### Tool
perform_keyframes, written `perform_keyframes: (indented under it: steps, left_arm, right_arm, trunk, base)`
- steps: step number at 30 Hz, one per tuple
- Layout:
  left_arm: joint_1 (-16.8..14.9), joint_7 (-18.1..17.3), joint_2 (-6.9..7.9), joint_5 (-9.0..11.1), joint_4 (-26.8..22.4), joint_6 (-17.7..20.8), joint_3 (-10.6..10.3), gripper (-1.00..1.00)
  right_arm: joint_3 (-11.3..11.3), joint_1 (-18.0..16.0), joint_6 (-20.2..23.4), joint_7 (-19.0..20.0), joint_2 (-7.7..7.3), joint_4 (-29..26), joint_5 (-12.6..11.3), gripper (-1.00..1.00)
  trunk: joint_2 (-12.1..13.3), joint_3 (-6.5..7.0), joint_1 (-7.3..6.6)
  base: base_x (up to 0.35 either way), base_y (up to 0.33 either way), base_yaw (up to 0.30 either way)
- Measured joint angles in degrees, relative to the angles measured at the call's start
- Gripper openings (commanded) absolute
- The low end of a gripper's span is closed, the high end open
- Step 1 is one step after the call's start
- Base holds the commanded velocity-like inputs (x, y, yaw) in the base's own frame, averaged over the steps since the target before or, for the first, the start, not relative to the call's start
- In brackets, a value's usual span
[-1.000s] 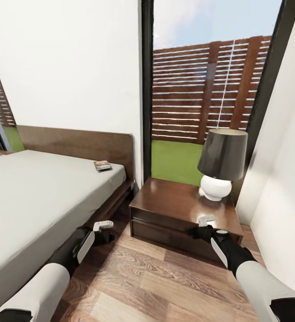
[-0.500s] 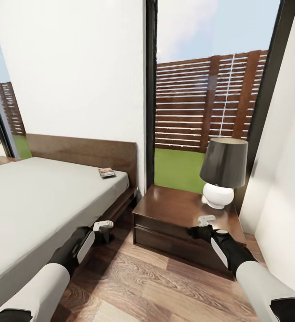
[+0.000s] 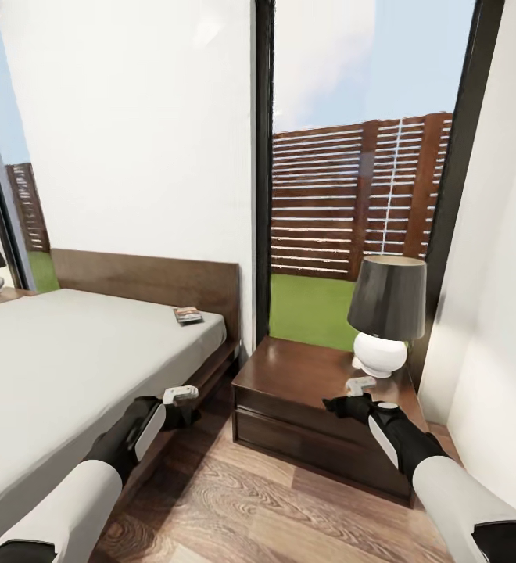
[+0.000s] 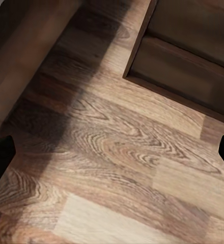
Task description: In the bedroom, move the book from the bed onto either nightstand, and place the two sandals side by side next to the bed.
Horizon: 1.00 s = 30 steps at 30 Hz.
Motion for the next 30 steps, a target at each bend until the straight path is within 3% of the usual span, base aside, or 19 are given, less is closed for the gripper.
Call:
perform_keyframes:
  steps: [13,24,30]
  left_arm:
    - [0.01,0.0,0.04,0.07,0.0,0.0,0.0,1.0]
    - [0.02,0.0,0.08,0.09,0.0,0.0,0.0,1.0]
    - [0.0,0.0,0.08,0.01,0.0,0.0,0.0,1.0]
  right_arm:
    - [-0.03,0.0,0.05,-0.06,0.03,-0.46,0.01,1.0]
    - [-0.01,0.01,0.13,0.03,-0.04,-0.65,0.01,1.0]
    - [-0.03,0.0,0.07,-0.03,-0.06,-0.64,0.01,1.0]
  trunk:
    - [0.17,2.62,-0.33]
    - [0.32,5.0,-0.62]
    - [1.82,6.18,-1.47]
  base:
    - [0.0,0.0,0.146]
    - [0.0,0.0,0.016]
    - [0.243,0.0,0.0]
